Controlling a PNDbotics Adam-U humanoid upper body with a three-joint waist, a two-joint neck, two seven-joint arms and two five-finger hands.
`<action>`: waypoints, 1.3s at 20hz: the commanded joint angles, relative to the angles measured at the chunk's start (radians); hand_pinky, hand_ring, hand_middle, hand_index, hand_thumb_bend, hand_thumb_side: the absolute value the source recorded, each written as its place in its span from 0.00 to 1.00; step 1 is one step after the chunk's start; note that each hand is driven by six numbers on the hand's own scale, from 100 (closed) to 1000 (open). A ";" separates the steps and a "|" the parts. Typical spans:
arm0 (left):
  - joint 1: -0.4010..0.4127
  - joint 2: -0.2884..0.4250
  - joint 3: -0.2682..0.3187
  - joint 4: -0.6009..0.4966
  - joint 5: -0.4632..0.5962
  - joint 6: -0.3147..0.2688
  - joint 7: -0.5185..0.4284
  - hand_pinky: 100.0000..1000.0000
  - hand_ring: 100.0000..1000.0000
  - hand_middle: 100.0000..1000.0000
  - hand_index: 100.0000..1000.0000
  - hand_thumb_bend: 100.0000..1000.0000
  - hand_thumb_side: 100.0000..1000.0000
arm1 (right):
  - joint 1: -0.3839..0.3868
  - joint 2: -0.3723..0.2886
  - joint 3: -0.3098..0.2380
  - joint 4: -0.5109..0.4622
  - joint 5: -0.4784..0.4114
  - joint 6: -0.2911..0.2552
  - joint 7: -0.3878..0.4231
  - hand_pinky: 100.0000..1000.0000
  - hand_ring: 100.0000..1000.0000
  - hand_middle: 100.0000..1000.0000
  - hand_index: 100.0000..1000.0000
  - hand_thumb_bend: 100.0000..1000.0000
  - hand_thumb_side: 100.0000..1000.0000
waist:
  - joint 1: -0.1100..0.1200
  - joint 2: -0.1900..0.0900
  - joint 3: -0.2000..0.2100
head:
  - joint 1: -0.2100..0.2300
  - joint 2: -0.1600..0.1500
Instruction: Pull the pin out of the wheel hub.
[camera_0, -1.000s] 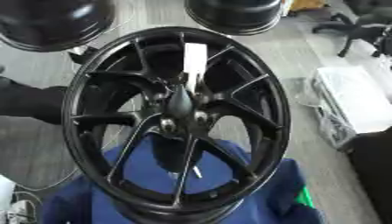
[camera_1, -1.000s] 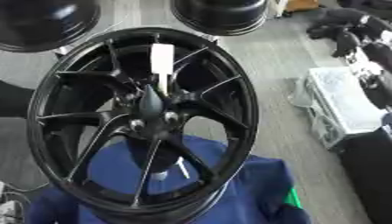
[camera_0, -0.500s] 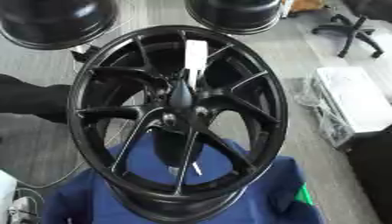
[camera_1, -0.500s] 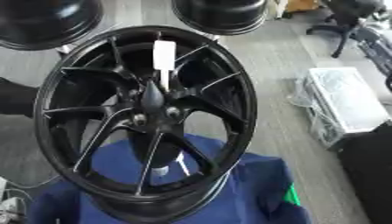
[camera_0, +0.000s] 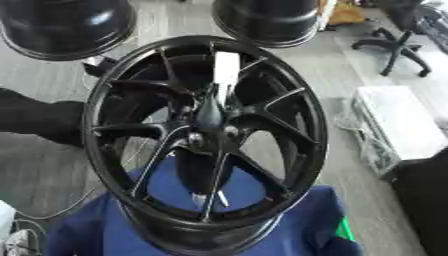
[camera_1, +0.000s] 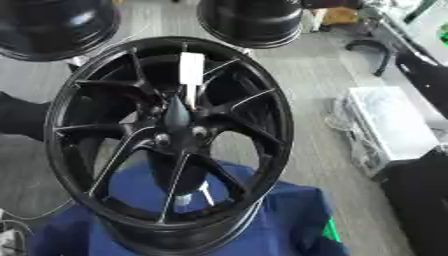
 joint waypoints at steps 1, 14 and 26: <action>-0.002 0.020 0.026 -0.016 0.020 -0.006 0.038 0.73 0.72 0.64 0.74 0.07 0.66 | -0.013 -0.035 0.004 -0.050 0.058 0.037 0.013 0.96 0.84 0.85 0.89 0.00 0.25 | 0.004 -0.014 0.007 | -0.012 0.006; -0.020 0.004 0.044 -0.029 0.047 -0.016 0.093 0.73 0.72 0.64 0.74 0.08 0.66 | -0.026 0.021 0.077 -0.015 0.308 0.086 0.024 0.96 0.84 0.83 0.90 0.00 0.09 | 0.005 0.023 0.098 | -0.092 0.006; -0.018 0.002 0.056 -0.027 0.051 -0.017 0.121 0.73 0.72 0.64 0.73 0.09 0.68 | -0.019 0.067 0.127 0.003 0.580 0.080 0.013 0.97 0.82 0.81 0.88 0.00 0.29 | -0.006 0.040 0.123 | -0.139 0.006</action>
